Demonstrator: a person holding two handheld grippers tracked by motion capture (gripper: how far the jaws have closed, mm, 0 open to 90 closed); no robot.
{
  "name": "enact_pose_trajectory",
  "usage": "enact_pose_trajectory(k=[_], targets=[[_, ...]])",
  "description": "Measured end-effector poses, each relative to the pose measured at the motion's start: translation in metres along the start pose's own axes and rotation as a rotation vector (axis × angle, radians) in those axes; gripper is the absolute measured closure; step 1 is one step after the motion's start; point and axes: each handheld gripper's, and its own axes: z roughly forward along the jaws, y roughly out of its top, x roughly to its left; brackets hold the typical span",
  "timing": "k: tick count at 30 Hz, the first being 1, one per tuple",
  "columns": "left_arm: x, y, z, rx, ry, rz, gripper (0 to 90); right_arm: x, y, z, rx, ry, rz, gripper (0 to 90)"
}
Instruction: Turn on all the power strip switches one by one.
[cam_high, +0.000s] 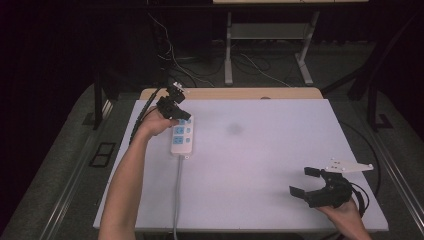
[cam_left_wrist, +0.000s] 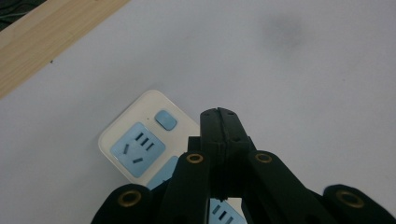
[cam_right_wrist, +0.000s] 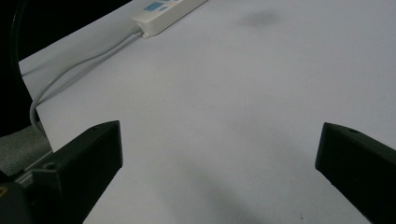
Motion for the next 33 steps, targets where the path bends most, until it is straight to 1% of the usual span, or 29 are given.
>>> enact_pose_trajectory(k=[3,9,10,15,22,24,31,33], targets=[[0.003,0.000,0.004,-0.002,0.003,-0.015,89.3,0.000,0.000,-0.001,-0.002,-0.001,0.002,0.5],[0.008,-0.003,0.015,0.015,0.002,-0.024,89.3,-0.002,-0.001,-0.002,-0.004,-0.003,0.003,0.5],[0.007,-0.004,0.016,0.017,0.001,-0.028,89.4,-0.002,-0.001,-0.002,-0.003,-0.003,0.003,0.5],[0.006,-0.008,0.023,0.037,0.001,-0.019,89.3,-0.002,-0.001,-0.001,-0.003,-0.003,0.003,0.5],[0.006,-0.019,0.032,0.052,-0.008,-0.034,89.3,-0.001,-0.001,0.000,0.002,-0.003,0.001,0.5],[0.006,-0.021,0.034,0.058,-0.011,-0.029,89.3,-0.001,-0.001,0.000,0.002,-0.004,0.001,0.5],[0.004,-0.026,0.042,0.063,-0.020,-0.034,89.3,-0.001,-0.001,0.001,0.007,-0.004,0.000,0.5],[0.004,-0.027,0.043,0.057,-0.021,-0.037,89.3,-0.001,-0.001,0.001,0.008,-0.004,-0.001,0.5]])
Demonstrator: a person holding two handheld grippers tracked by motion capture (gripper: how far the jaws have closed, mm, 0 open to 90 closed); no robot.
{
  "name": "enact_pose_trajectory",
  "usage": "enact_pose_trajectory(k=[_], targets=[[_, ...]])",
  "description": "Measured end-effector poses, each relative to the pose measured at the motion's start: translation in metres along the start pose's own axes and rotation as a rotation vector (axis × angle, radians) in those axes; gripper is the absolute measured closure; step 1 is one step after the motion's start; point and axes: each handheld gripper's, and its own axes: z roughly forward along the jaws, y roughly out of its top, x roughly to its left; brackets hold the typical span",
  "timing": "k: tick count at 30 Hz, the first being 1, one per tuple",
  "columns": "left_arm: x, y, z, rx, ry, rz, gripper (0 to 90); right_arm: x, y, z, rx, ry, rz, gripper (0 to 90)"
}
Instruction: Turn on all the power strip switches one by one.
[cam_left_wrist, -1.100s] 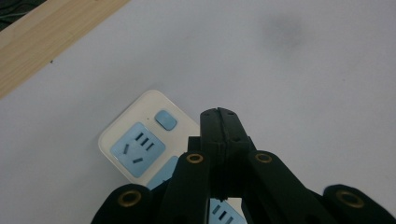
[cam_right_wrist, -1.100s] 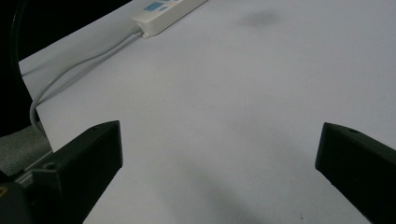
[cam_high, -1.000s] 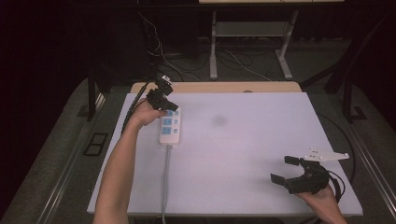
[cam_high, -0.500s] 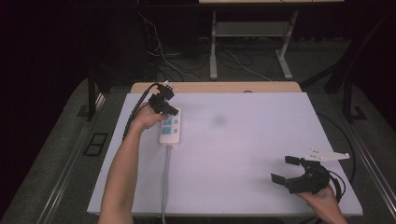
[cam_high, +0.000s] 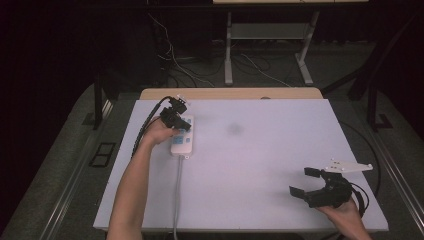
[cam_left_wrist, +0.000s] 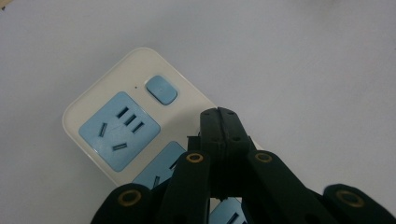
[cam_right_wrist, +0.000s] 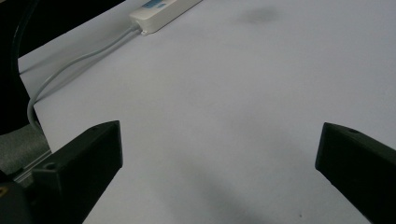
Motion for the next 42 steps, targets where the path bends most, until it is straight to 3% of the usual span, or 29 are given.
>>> enact_pose_trajectory(k=[7,13,31,35,42], targets=[[0.000,-0.001,0.000,-0.003,-0.007,-0.008,89.3,0.000,0.000,-0.001,-0.003,0.000,0.002,0.5],[-0.004,0.001,0.003,0.007,-0.014,0.010,89.4,0.000,0.000,0.000,0.001,-0.001,-0.001,0.5],[0.002,-0.006,0.003,-0.044,-0.039,-0.043,89.4,0.000,0.000,-0.001,0.000,0.001,-0.004,0.5],[0.006,-0.010,0.004,-0.057,-0.076,-0.061,89.5,-0.001,0.000,-0.001,0.000,0.000,-0.002,0.5],[0.008,-0.012,0.005,-0.067,-0.091,-0.067,89.7,-0.001,-0.001,0.000,0.001,-0.005,0.000,0.5]])
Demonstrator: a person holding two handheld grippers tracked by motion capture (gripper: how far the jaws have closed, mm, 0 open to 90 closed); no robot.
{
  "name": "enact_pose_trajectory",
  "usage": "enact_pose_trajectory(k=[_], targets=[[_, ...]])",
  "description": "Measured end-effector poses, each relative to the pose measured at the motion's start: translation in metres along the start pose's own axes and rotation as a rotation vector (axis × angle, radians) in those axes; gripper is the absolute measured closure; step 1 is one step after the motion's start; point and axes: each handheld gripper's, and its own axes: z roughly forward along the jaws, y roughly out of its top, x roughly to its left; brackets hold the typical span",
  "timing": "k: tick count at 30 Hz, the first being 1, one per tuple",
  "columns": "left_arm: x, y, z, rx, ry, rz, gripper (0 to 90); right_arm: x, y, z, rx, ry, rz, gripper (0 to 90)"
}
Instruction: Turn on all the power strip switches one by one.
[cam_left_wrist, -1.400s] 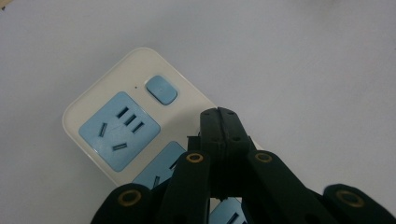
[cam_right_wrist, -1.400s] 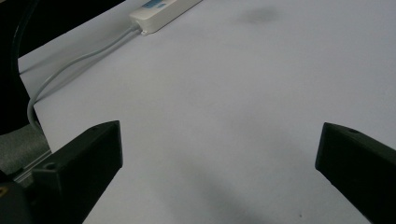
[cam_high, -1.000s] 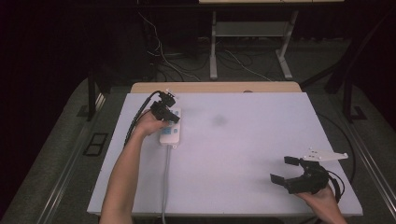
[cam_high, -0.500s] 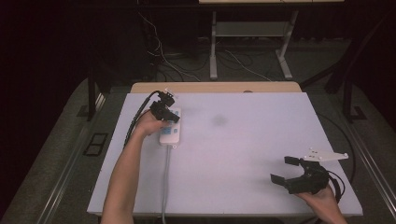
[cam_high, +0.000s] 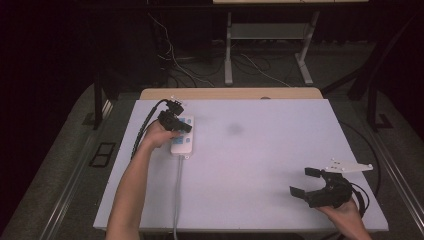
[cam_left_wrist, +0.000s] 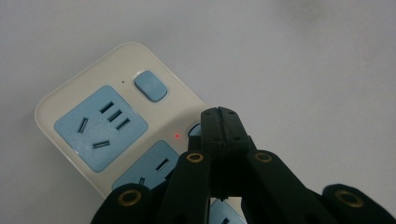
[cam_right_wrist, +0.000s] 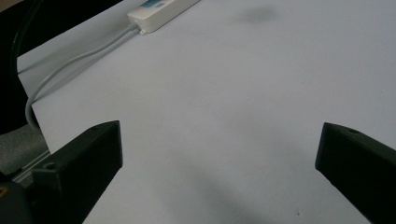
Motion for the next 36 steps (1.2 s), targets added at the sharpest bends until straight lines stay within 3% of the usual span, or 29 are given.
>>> enact_pose_trajectory(k=[3,9,17,32,36], targets=[[-0.0022,0.0002,0.0003,0.005,0.011,0.010,89.7,0.0005,-0.0001,-0.0004,-0.003,-0.001,0.000,0.5],[0.0016,-0.0026,-0.0001,-0.012,-0.012,-0.016,89.8,-0.0007,-0.0005,-0.0021,-0.009,-0.005,0.006,0.5],[0.0022,-0.0025,0.0008,-0.011,-0.004,-0.031,89.8,0.0007,-0.0001,-0.0021,-0.013,-0.003,0.002,0.5],[-0.0060,0.0014,-0.0017,0.009,0.066,0.002,89.4,-0.0008,-0.0002,-0.0040,-0.018,-0.009,0.008,0.5],[-0.0044,0.0021,-0.0022,0.011,0.064,0.006,89.4,-0.0006,0.0000,-0.0029,-0.012,-0.008,0.007,0.5]])
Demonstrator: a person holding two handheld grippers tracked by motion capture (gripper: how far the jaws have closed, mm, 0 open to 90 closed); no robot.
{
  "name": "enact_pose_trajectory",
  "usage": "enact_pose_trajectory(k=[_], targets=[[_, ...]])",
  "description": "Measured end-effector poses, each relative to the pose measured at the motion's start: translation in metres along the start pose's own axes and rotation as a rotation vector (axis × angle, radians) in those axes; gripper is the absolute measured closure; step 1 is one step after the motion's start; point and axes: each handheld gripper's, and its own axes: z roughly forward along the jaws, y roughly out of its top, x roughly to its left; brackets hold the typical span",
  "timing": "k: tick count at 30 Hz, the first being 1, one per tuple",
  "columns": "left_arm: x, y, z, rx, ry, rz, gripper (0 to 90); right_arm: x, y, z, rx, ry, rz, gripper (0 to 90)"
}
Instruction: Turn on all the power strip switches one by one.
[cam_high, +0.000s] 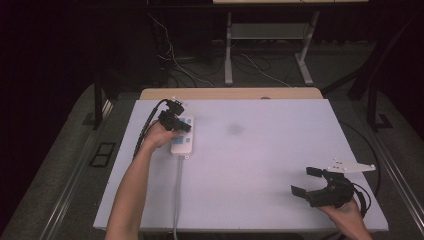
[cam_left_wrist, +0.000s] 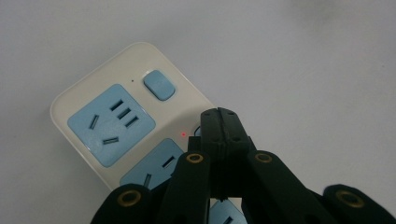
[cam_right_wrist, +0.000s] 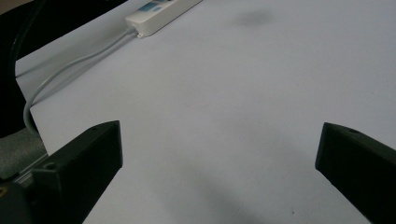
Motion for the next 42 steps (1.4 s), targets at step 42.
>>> enact_pose_trajectory(k=[42], targets=[[0.026,0.020,0.009,-0.071,0.028,-0.074,89.3,-0.001,-0.001,0.000,0.002,-0.002,0.003,0.5]])
